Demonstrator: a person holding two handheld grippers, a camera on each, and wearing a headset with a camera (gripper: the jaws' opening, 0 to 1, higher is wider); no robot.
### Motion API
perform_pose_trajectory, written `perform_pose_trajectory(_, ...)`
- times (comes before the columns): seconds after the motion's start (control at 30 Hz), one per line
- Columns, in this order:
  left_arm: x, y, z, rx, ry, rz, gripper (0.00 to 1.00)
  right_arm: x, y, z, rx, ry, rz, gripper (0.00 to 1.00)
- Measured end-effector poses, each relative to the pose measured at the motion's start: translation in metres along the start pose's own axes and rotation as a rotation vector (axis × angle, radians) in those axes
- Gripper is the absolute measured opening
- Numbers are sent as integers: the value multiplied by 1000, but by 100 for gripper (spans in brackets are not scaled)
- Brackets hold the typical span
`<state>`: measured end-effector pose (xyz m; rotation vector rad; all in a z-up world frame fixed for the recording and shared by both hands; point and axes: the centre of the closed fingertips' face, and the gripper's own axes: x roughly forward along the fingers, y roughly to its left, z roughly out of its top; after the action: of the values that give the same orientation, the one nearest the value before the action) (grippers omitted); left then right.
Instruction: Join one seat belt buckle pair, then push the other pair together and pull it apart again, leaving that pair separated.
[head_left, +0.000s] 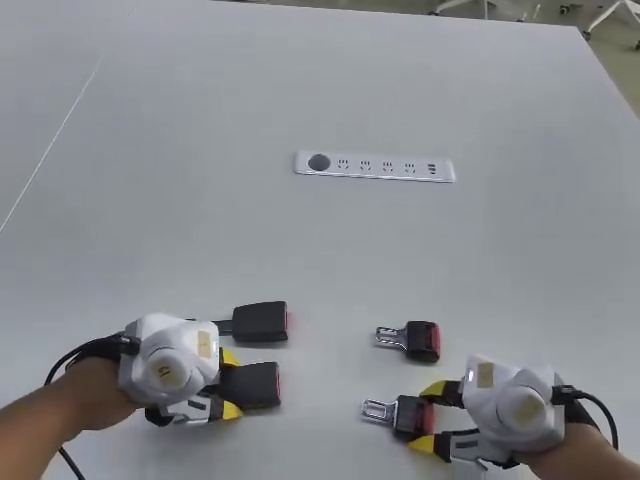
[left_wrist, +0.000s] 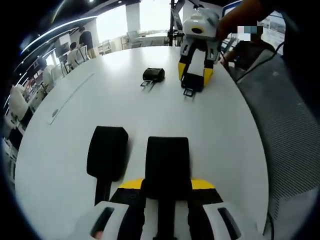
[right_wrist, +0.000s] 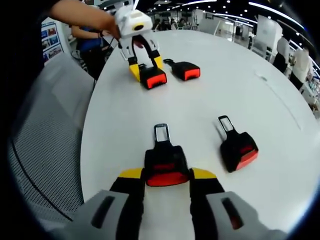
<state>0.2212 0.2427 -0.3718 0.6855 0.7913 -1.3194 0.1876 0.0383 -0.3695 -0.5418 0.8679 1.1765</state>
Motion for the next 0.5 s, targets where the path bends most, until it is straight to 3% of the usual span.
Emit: perform_pose_trajectory(0.5,-2,0,0,62,31,-43,33,4,-4,8,-36,3,28,35)
